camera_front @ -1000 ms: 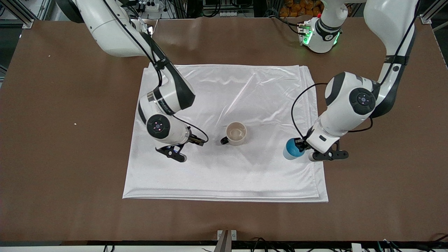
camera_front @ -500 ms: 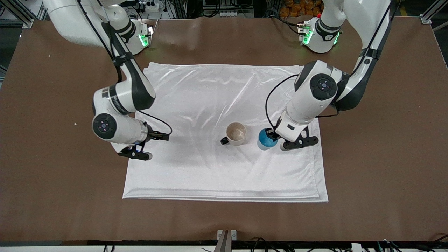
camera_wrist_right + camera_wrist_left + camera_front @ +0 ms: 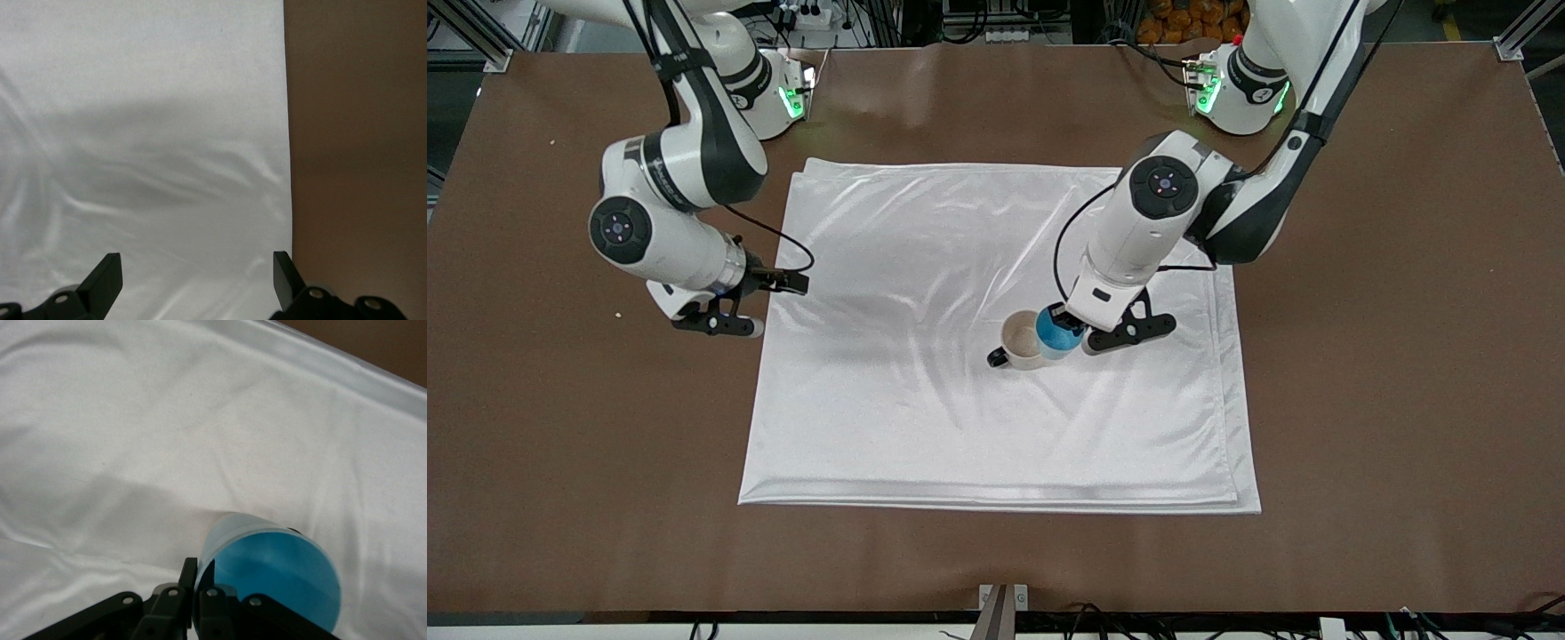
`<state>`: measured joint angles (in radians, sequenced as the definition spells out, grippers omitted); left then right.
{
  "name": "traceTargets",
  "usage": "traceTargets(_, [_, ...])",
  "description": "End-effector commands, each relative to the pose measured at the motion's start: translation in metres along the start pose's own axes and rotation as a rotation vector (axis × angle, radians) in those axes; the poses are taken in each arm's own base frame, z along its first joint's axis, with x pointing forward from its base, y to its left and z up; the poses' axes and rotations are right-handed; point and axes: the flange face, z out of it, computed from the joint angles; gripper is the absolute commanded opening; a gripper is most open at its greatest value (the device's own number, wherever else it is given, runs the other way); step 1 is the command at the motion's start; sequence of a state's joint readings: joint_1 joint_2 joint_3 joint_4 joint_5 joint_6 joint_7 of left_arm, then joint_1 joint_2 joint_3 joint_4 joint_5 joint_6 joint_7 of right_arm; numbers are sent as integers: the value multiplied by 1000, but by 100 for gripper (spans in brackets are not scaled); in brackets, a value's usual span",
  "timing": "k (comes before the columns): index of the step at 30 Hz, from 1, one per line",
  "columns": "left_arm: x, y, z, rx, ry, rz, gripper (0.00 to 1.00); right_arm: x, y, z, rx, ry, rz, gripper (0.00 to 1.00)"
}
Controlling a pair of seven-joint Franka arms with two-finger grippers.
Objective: Place blue cup into white mug on cloth
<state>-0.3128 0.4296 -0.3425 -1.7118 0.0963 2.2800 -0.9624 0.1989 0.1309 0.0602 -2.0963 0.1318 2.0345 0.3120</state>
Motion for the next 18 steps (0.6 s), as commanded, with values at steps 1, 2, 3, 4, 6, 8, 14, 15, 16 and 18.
traceTargets(1, [-3,15,7,13,9,-14,0,-47,27,-37,-27,-15,-27,100])
traceTargets(2, [-4,16,8,12,8,-11,0,-47,36,-48,-24,-18,-23,100])
traceTargets(3, [-5,17,8,12,9,-13,0,-47,45,-60,-20,-22,-27,100])
traceTargets(4, [-8,18,11,15,5,-18,0,-49,51,-67,-21,-39,-35,100])
traceTargets(6, [-14,23,17,20,-3,-25,0,-46,67,-83,-13,-60,-37,100])
traceTargets(8, [-19,26,22,23,-7,-25,0,-46,78,-101,-5,-72,-33,100])
traceTargets(14, [-24,27,35,36,-21,-21,0,-47,83,-145,4,-72,-40,100])
traceTargets(15, [-27,29,37,38,-24,-15,0,-48,83,-153,4,-64,-42,100])
traceTargets(16, [-31,30,39,41,-26,-9,0,-48,82,-161,6,-57,-42,100])
traceTargets(18, [-32,30,45,47,-33,-8,0,-48,80,-179,12,-29,-50,100])
